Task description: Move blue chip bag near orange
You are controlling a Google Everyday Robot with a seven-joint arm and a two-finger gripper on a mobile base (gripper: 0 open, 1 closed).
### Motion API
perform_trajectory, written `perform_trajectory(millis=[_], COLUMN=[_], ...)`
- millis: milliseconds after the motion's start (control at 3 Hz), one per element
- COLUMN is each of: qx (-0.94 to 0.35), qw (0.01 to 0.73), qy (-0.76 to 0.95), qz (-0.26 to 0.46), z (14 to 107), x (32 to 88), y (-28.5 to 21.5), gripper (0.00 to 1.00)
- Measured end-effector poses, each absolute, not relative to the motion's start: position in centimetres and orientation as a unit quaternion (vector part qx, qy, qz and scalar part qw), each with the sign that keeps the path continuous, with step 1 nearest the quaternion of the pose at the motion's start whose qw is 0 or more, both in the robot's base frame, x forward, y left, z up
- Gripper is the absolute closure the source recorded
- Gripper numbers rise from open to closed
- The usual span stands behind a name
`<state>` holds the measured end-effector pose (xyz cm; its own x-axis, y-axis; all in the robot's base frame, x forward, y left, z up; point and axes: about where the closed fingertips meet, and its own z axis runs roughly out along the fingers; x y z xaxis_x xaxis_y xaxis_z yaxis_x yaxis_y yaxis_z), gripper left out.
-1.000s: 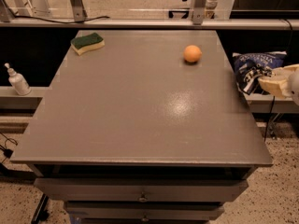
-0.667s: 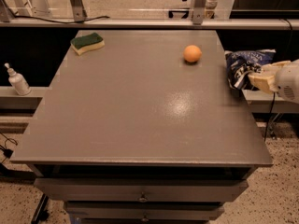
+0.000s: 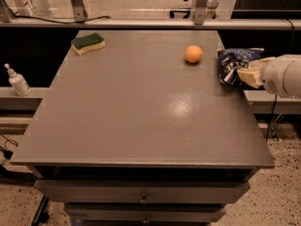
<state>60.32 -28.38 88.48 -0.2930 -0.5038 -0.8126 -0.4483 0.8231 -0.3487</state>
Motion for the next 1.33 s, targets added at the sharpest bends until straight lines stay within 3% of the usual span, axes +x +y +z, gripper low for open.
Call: perform_trajectory(millis=[1333], qx=[-0.302], qw=[0.527], qy=[0.794], qz=[0.005], z=[86.8], x=[64.7], y=[-24.8], gripper=[1.00])
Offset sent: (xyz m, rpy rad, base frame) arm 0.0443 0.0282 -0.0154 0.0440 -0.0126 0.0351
